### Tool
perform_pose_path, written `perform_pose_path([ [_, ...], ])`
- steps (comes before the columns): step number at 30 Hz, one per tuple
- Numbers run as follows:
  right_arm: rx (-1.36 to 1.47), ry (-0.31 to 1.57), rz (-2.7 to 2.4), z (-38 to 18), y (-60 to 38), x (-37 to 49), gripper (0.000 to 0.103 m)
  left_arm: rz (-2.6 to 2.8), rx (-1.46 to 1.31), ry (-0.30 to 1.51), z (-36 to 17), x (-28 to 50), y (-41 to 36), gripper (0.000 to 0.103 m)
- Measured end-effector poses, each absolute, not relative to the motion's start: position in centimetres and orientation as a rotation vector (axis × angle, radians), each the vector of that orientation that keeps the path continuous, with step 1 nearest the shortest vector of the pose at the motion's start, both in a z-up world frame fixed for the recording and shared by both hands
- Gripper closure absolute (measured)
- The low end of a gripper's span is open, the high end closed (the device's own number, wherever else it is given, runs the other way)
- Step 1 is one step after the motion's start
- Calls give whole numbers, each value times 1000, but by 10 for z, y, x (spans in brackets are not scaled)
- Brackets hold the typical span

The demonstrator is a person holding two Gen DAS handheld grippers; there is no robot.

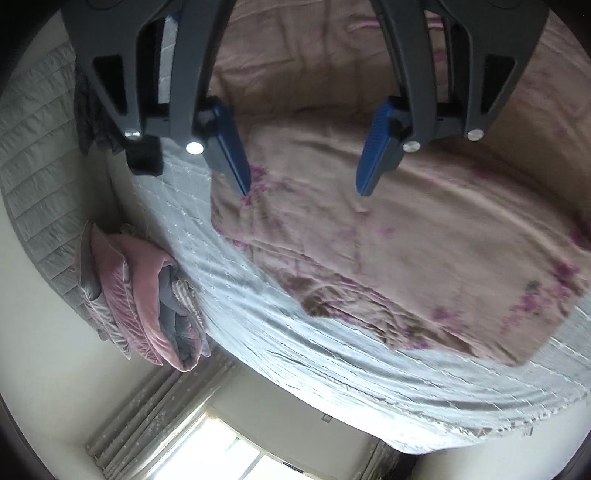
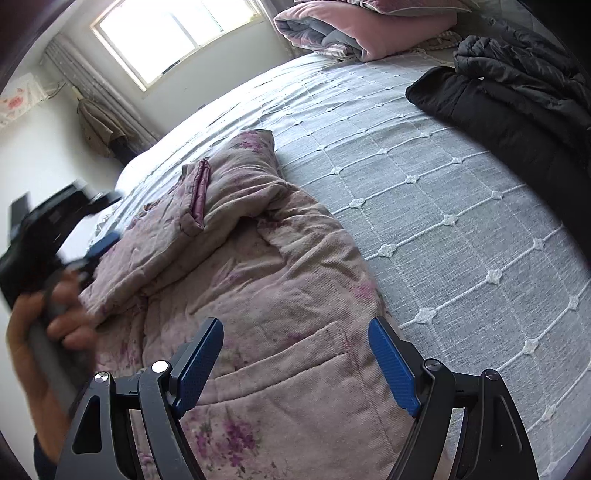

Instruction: Fold large clothes

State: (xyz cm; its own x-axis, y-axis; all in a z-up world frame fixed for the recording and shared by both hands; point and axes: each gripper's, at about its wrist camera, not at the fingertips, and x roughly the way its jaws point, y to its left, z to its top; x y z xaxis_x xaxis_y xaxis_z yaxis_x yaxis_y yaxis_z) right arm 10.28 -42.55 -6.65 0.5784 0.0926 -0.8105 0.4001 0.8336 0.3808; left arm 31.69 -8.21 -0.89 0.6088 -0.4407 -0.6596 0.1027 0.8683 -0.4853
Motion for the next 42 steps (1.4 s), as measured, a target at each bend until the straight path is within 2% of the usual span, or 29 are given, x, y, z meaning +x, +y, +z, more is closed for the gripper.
perform_pose_path([
  [2,578,942,-182,-65,-426,103,21,-270,-328,849,-1,291,-46,25],
  [9,511,890,-171,-50,-419,100,21,-21,-219,821,-19,189,113,22],
  [17,363,779,-144,-31,-393,78,20,28,-287,962,-75,125,209,21],
  [24,538,815,-198,-61,-433,-11,19,17,-365,1029,-111,95,243,21],
  [31,727,879,-207,-68,-476,-89,20,-37,-326,1031,-123,82,230,21],
  [38,762,937,-91,-84,-472,-101,40,-98,-408,1051,-127,74,229,34],
  [42,817,980,-36,-99,-474,-92,41,-99,-414,1062,-134,80,228,34],
])
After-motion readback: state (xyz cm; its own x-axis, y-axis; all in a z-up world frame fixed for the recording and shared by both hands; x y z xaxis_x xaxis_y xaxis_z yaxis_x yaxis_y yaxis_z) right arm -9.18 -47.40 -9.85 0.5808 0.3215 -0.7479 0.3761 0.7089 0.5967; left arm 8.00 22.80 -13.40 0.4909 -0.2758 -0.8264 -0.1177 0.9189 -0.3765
